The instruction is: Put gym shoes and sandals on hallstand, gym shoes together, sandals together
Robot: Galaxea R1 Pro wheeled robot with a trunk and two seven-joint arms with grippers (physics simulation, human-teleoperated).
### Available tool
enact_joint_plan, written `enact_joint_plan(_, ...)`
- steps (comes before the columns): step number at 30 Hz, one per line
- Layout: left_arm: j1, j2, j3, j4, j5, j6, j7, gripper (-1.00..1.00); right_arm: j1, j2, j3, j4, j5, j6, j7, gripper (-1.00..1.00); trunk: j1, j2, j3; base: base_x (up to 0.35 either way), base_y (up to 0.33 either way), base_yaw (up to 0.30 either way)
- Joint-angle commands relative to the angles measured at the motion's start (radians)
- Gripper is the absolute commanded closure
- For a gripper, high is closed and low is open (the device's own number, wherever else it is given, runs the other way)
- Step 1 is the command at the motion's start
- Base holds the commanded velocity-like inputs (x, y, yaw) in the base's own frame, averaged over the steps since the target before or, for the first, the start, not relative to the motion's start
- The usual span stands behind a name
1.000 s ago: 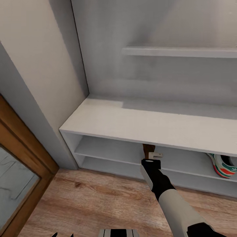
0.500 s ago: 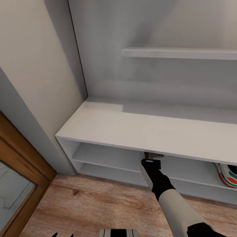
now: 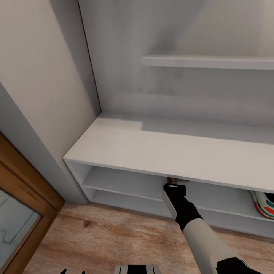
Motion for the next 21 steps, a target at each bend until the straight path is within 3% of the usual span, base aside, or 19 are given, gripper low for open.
enact_joint_plan(1, 0.000, 0.001, -0.008, 0.001, 0.011, -0.003, -0.003, -1.00, -0.001, -0.001, 0.005, -0.001, -0.013, 0.001, -0.011, 1.00, 0.000, 0.000, -0.001, 0.095, 0.000, 0.000)
enact_joint_plan(17, -0.001, 0.001, -0.008, 0.001, 0.011, -0.003, -0.003, -1.00, -0.001, -0.002, 0.005, -0.002, -0.013, 0.001, -0.011, 1.00, 0.000, 0.000, -0.001, 0.048, 0.000, 0.000)
enact_joint_plan(18, 0.000, 0.002, -0.008, 0.001, 0.011, -0.003, -0.003, -1.00, -0.001, -0.002, 0.005, -0.002, -0.012, 0.001, -0.011, -1.00, 0.000, 0.000, -0.001, 0.003, 0.000, 0.000)
enact_joint_plan(21, -0.001, 0.001, -0.008, 0.001, 0.011, -0.003, -0.003, -1.00, -0.001, -0.002, 0.005, -0.001, -0.013, 0.001, -0.011, -1.00, 0.000, 0.000, -0.001, 0.001, 0.000, 0.000)
